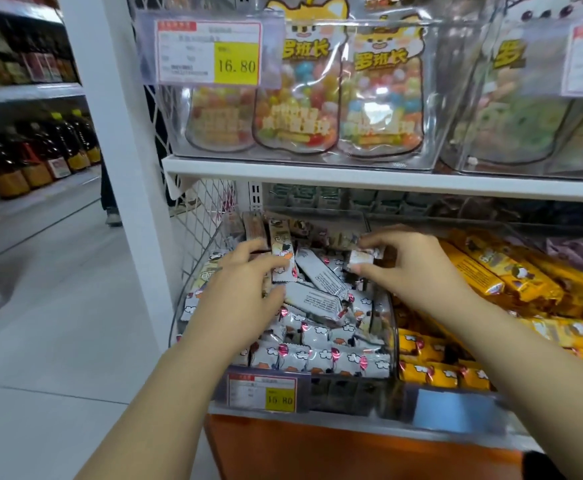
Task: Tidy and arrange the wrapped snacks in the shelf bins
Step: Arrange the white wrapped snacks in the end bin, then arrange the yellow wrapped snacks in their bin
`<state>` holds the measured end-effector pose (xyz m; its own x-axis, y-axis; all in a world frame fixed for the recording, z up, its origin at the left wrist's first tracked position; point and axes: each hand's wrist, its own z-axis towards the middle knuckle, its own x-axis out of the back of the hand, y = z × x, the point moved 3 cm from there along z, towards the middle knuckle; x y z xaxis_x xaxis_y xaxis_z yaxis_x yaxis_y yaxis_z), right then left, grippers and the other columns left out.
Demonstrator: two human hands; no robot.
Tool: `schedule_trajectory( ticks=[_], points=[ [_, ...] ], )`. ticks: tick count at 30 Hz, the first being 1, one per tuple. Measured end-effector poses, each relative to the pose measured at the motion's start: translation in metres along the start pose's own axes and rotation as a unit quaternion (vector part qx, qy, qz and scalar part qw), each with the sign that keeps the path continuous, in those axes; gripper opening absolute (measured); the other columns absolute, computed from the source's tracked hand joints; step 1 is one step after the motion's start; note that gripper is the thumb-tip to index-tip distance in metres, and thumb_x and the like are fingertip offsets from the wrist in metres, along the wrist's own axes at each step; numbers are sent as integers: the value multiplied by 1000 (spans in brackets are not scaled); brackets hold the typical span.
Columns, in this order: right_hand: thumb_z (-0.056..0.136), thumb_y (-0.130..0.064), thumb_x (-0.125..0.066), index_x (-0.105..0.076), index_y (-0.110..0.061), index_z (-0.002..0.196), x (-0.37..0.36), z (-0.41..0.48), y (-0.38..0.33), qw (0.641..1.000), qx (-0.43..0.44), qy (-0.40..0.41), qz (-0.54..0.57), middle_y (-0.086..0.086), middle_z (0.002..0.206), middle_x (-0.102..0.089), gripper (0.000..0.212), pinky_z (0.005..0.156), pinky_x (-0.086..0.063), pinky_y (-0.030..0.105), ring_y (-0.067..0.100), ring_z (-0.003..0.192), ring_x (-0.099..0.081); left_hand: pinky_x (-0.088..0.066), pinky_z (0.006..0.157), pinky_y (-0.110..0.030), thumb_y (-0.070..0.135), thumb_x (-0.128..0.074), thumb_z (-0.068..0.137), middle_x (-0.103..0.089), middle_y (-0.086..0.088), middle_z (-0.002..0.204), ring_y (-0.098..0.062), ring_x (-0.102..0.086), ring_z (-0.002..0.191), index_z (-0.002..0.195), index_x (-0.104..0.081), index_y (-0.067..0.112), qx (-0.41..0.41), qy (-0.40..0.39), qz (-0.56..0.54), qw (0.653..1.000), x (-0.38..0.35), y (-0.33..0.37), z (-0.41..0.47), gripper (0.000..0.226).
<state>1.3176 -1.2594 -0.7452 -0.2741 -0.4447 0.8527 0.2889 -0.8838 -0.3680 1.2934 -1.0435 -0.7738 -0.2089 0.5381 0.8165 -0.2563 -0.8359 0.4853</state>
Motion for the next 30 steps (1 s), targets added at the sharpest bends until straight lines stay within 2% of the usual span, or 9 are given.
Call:
schedule_trajectory(
  ticks=[2, 5, 9, 12, 17, 22, 25, 27, 30],
  points=[
    [75, -51, -70, -59, -35, 112, -1, -8, -2, 995, 2, -55, -82, -5, 119, -59, 43, 96, -41, 32, 17, 113, -51, -22, 104, -20, 24, -59, 90, -33, 9, 145, -13, -33, 133, 123, -58, 32, 10, 22, -45, 999, 10, -3, -3, 34],
    [76, -57, -64, -54, -41, 109, 1, -15, -13, 977, 25, -119, -178, -8, 120, -48, 39, 103, -31, 39, 19, 118, -42, -23, 102, -20, 26, -56, 92, -33, 8, 146, -13, -35, 132, 128, -54, 32, 29, 55, -52, 997, 21, -8, -9, 37],
    [86, -47, -57, -50, -40, 122, 1, -3, -48, 990, 71, -90, -83, -2, 123, -51, 38, 104, -35, 40, 22, 121, -44, -23, 114, -37, 37, -53, 92, -27, -2, 153, -22, -24, 140, 143, -38, 28, 71, 24, 25, 997, 17, -13, -13, 53],
    [92, -32, -54, -38, -37, 138, -28, 12, -75, 984, 111, -136, -12, 3, 139, -42, 49, 105, -36, 40, 24, 128, -40, -24, 113, -39, 43, -50, 93, -26, -6, 154, -26, -23, 140, 146, -30, 28, 84, 14, 39, 996, 14, -12, -11, 59],
    [87, -33, -58, -28, -43, 143, -67, 28, -80, 974, 111, -196, -38, 8, 154, -19, 64, 108, -35, 43, 30, 135, -33, -34, 108, -44, 38, -51, 92, -28, -8, 151, -34, -34, 133, 145, -27, 29, 92, 3, 7, 996, 10, -19, 8, 59],
    [85, -25, -64, -56, -28, 129, -60, 29, -73, 996, 69, -49, -20, 8, 124, -58, 45, 92, -45, 31, 26, 111, -56, -34, 107, -45, 40, -44, 91, -13, -10, 157, -40, -35, 130, 145, -21, 31, 95, -25, 51, 994, 4, -22, 36, 60],
    [86, -30, -65, -60, -27, 123, -38, 29, -62, 997, 52, 30, -39, 6, 110, -66, 37, 82, -49, 33, 27, 99, -61, -27, 110, -43, 49, -39, 94, -9, -11, 158, -39, -33, 133, 146, -22, 35, 83, -51, 98, 990, 3, -19, 46, 56],
    [87, -39, -62, -55, -28, 126, -27, 27, -49, 995, 23, 21, -93, 6, 106, -64, 41, 78, -50, 34, 28, 97, -61, -30, 110, -44, 54, -38, 93, -6, -9, 158, -39, -35, 133, 144, -28, 38, 89, -79, 94, 988, 1, -19, 53, 54],
    [88, -42, -58, -45, -28, 134, -26, 23, -27, 993, -10, -38, -114, 1, 90, -64, 50, 72, -50, 31, 25, 89, -61, -37, 106, -44, 55, -43, 90, -17, -8, 155, -39, -43, 126, 138, -39, 36, 109, -117, 92, 983, -3, -17, 57, 51]
  ],
)
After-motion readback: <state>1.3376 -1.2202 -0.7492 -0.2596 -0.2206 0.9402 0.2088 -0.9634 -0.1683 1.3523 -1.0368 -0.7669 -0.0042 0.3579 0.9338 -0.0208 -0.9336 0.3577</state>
